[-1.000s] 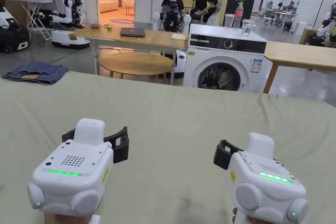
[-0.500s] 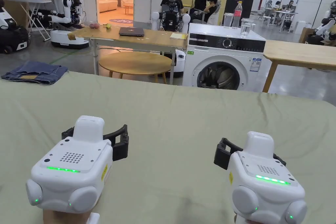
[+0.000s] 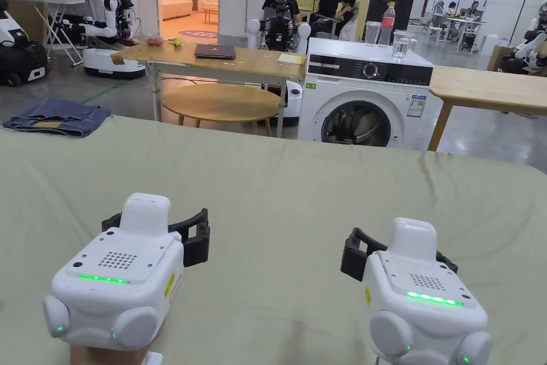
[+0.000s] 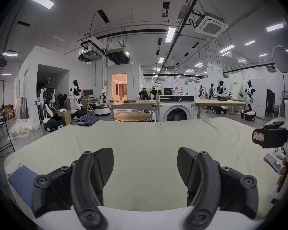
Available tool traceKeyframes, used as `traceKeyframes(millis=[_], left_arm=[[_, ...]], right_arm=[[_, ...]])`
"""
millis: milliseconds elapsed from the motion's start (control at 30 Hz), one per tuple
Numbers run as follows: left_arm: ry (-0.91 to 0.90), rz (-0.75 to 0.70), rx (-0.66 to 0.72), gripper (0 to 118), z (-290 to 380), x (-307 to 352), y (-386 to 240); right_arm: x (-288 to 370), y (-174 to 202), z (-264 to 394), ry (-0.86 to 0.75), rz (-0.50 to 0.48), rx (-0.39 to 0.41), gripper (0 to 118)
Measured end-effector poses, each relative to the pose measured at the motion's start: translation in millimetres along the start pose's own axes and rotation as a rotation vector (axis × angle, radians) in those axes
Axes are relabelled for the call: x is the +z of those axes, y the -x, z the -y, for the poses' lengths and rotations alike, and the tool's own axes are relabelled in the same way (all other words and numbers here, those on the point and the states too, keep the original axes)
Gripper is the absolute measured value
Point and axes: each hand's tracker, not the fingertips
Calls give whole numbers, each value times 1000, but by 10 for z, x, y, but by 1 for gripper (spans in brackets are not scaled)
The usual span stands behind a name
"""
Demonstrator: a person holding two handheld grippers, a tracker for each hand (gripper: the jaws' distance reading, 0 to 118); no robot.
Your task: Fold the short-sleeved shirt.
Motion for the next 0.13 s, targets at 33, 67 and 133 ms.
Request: traceKeyframes(millis=[33, 67, 133], left_arm=[[1, 0, 1, 79, 1, -1, 3], [2, 1, 1, 79, 1, -3, 7], [3, -1, 1, 79, 4, -1, 16]], right_arm=[[7, 8, 7, -31, 25, 3, 86], [10, 17, 9, -35, 23, 12, 86], [11, 23, -22, -21, 25, 20, 86]])
